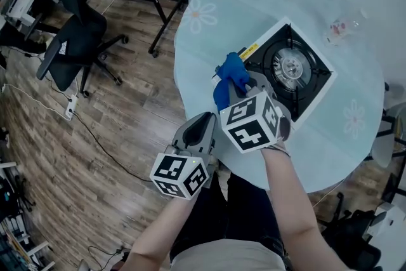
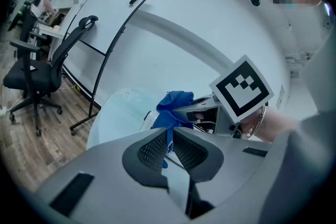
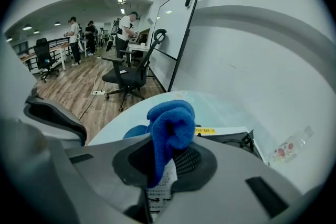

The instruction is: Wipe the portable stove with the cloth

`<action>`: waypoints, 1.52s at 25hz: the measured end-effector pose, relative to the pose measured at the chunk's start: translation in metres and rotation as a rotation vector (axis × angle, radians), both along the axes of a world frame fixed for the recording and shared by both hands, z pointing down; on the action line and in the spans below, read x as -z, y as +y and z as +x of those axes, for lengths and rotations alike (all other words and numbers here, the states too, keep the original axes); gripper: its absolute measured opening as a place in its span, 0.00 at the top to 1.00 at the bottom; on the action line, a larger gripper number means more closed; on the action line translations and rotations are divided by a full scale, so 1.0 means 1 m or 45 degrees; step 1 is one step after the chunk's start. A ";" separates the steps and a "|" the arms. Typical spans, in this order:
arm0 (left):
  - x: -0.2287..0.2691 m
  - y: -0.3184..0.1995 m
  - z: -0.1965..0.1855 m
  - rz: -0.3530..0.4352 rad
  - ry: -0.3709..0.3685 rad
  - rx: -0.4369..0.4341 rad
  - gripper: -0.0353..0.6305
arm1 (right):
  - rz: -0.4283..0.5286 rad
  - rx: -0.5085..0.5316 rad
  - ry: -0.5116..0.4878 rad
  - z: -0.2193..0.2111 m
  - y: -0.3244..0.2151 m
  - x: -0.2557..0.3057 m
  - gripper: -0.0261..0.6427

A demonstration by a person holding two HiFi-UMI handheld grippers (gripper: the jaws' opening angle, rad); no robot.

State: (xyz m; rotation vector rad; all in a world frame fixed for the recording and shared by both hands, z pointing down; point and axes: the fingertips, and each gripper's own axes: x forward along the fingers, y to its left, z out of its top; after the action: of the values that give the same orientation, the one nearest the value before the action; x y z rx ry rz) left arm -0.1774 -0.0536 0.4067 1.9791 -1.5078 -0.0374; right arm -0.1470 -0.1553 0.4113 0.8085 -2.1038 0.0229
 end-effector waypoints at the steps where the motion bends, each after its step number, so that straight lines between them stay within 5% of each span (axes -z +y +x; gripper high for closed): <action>1: -0.001 -0.001 0.002 -0.002 0.001 -0.006 0.87 | 0.004 0.000 0.002 0.002 0.001 0.000 0.87; 38: 0.008 0.013 0.098 -0.005 0.056 -0.271 0.87 | -0.062 -0.228 -0.099 0.117 0.065 0.001 0.87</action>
State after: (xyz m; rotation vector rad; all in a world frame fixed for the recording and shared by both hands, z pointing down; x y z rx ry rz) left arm -0.0797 -0.0406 0.3987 2.1106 -1.2620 0.0119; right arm -0.0304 -0.0905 0.4100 0.9778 -2.0884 0.2039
